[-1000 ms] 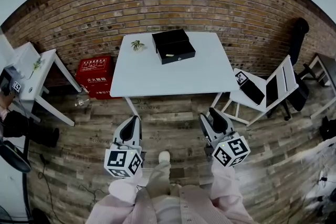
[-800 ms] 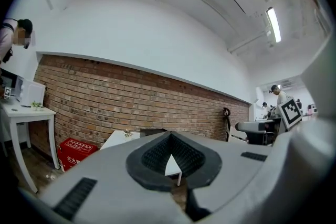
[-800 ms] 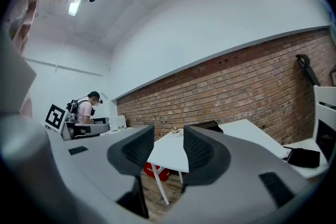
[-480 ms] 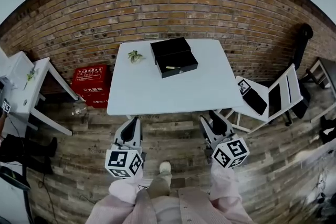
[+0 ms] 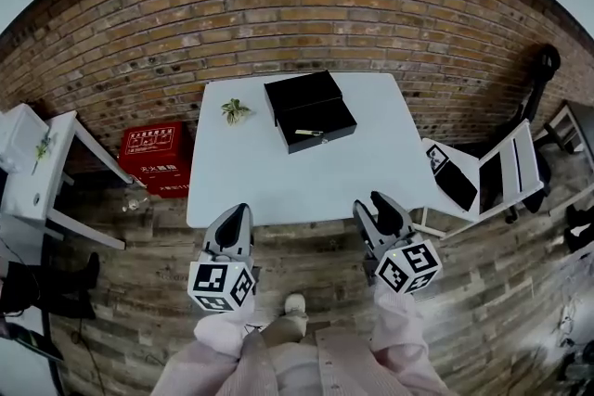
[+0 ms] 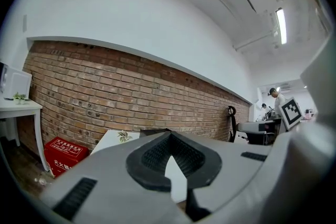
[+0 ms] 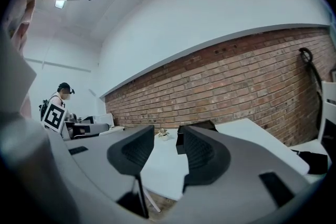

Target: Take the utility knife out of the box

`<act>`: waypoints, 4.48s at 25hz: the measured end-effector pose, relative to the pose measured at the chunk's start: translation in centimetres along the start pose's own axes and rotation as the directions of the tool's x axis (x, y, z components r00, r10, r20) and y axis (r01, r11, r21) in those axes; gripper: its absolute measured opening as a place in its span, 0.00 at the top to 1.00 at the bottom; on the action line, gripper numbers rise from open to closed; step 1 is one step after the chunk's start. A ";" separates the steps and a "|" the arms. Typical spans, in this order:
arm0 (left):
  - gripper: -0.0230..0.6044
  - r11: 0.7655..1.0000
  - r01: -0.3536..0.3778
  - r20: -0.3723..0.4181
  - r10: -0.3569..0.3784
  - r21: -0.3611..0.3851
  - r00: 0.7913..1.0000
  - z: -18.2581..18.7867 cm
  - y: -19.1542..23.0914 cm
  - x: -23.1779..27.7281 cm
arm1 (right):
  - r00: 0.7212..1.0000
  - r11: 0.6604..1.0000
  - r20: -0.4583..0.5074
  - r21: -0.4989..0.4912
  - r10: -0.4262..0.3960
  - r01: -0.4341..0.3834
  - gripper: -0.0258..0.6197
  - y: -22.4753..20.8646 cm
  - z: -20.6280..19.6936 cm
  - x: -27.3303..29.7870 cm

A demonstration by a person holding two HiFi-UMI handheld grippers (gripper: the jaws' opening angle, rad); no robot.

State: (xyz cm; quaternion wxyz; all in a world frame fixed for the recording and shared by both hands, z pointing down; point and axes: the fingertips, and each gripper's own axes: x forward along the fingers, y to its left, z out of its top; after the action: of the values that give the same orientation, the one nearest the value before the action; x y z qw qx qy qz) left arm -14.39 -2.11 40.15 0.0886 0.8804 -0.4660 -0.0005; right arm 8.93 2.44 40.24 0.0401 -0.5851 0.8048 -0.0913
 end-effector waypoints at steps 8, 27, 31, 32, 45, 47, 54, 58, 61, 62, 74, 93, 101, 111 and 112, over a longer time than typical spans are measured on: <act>0.98 1.000 0.018 -0.012 -0.018 -0.006 1.000 0.1 2.7 4.2 | 1.000 1.000 -0.018 0.003 -0.018 0.018 0.72 -1.0 -0.2 4.1; 0.98 0.999 0.038 -0.060 -0.039 -0.024 0.997 -1.0 3.4 11.0 | 0.998 0.999 -0.052 0.012 -0.044 0.045 0.72 -5.8 -0.5 8.7; 0.98 0.999 0.025 -0.074 -0.027 -0.026 0.997 -1.0 4.2 13.5 | 0.997 0.999 -0.065 0.013 -0.034 0.035 0.72 -7.4 -0.4 11.3; 0.98 0.999 0.021 -0.076 -0.023 -0.026 0.997 -1.0 4.3 14.2 | 0.997 0.999 -0.066 0.014 -0.034 0.035 0.72 -7.9 -0.3 11.9; 0.98 0.998 -0.035 -0.119 0.028 -0.058 0.993 -2.0 5.1 21.8 | 0.992 0.999 -0.121 0.019 0.039 -0.037 0.72 -13.2 0.0 19.5; 0.98 0.997 -0.048 -0.127 0.040 -0.061 0.991 -2.3 5.5 22.7 | 0.990 0.998 -0.130 0.022 0.054 -0.052 0.72 -13.7 -0.2 20.6; 0.98 0.991 -0.099 -0.165 0.084 -0.085 0.983 -3.6 6.7 25.3 | 0.975 0.992 -0.184 0.023 0.124 -0.122 0.72 -15.2 -1.3 24.4; 0.98 0.988 -0.118 -0.188 0.099 -0.097 0.977 -4.5 7.0 26.7 | 0.958 0.986 -0.232 0.009 0.166 -0.169 0.72 -15.6 -2.2 26.5; 0.98 0.986 -0.132 -0.209 0.108 -0.103 0.972 -5.2 7.2 27.4 | 0.942 0.978 -0.267 -0.001 0.202 -0.210 0.72 -15.7 -2.9 27.9; 0.98 0.985 -0.138 -0.217 0.112 -0.106 0.970 -5.5 7.3 27.7 | 0.935 0.974 -0.282 -0.005 0.216 -0.226 0.72 -15.6 -3.3 28.3; 0.98 0.971 -0.186 -0.302 0.134 -0.150 0.944 -8.9 8.4 28.3 | 0.788 0.896 -0.502 -0.054 0.357 -0.440 0.72 -13.9 -8.4 31.3; 0.98 0.956 -0.192 -0.391 0.092 -0.223 0.916 -13.0 10.1 28.8 | 0.380 0.667 -0.847 -0.042 0.371 -0.744 0.72 -11.3 -16.1 33.7; 0.98 0.952 -0.198 -0.403 0.090 -0.234 0.911 -13.5 10.3 29.0 | 0.264 0.586 -0.919 -0.045 0.293 -0.809 0.72 -10.8 -18.6 33.6; 0.98 0.946 -0.225 -0.409 0.115 -0.232 0.905 -13.8 10.9 29.0 | 0.199 0.519 -0.954 -0.056 0.225 -0.853 0.72 -10.6 -19.9 33.4; 0.98 0.946 -0.226 -0.410 0.116 -0.232 0.905 -13.8 10.9 29.0 | 0.199 0.515 -0.955 -0.058 0.221 -0.855 0.72 -10.6 -20.0 33.4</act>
State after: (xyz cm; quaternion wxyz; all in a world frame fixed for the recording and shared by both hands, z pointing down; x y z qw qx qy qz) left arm -5.81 -29.75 57.83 0.3002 0.7971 -0.5103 0.1184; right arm 5.02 -30.44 63.28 -0.5274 -0.0747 0.8412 -0.0936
